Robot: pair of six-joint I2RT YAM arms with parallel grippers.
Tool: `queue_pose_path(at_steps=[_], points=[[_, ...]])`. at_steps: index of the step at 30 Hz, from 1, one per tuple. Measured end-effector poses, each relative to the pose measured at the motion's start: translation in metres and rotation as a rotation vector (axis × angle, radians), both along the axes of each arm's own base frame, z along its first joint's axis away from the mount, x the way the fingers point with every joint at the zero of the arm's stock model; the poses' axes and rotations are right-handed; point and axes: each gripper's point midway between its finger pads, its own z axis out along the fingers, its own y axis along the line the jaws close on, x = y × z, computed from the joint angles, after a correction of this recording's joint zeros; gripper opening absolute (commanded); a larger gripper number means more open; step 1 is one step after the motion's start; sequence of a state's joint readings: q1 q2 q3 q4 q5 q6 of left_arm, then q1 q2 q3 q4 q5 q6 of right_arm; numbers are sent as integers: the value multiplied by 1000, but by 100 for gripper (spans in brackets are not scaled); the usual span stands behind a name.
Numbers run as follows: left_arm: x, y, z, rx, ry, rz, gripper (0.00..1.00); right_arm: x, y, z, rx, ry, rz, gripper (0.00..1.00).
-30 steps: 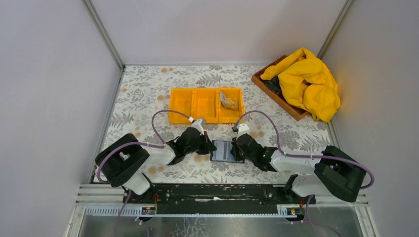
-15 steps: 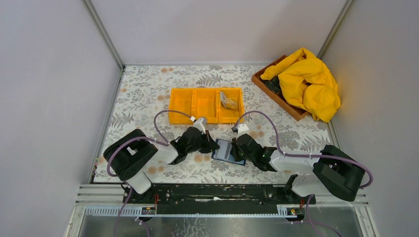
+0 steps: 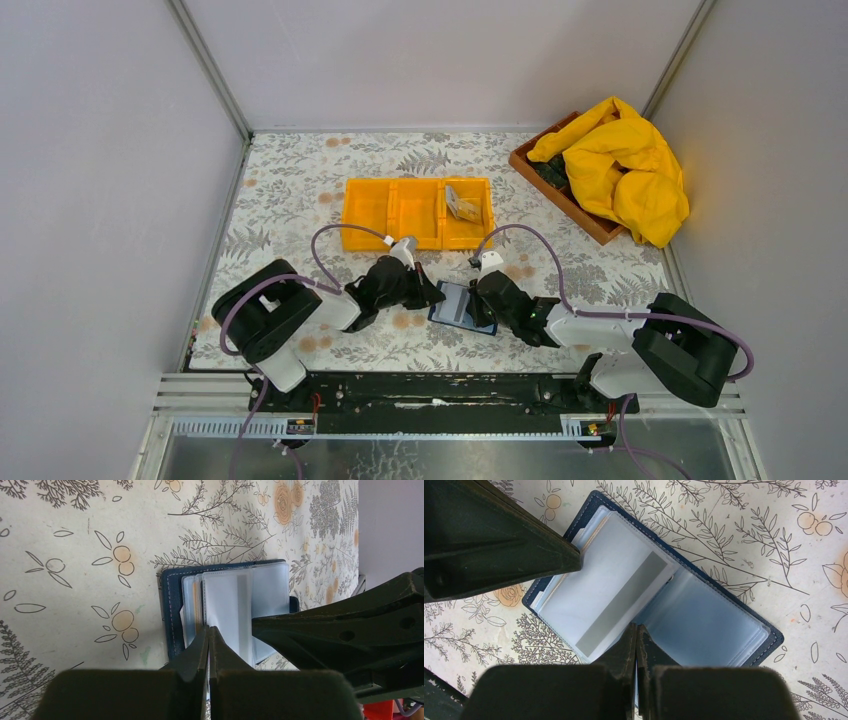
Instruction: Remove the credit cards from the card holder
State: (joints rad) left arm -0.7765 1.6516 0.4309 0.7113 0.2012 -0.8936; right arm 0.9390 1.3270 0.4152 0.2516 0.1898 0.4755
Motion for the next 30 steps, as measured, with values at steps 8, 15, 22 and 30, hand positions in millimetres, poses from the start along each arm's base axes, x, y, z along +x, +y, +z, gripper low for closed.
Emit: queue_pose_path(at_steps=[8, 15, 22, 30], points=[[0, 0, 1, -10, 13, 8, 0, 0, 0, 0, -2, 1, 0, 0], [0, -1, 2, -17, 20, 13, 0, 0, 0, 0, -3, 2, 0, 0], [-1, -4, 11, -44, 14, 9, 0, 0, 0, 0, -2, 1, -1, 0], [-26, -39, 48, -174, -15, -133, 0, 2, 3, 0, 6, -2, 1, 0]])
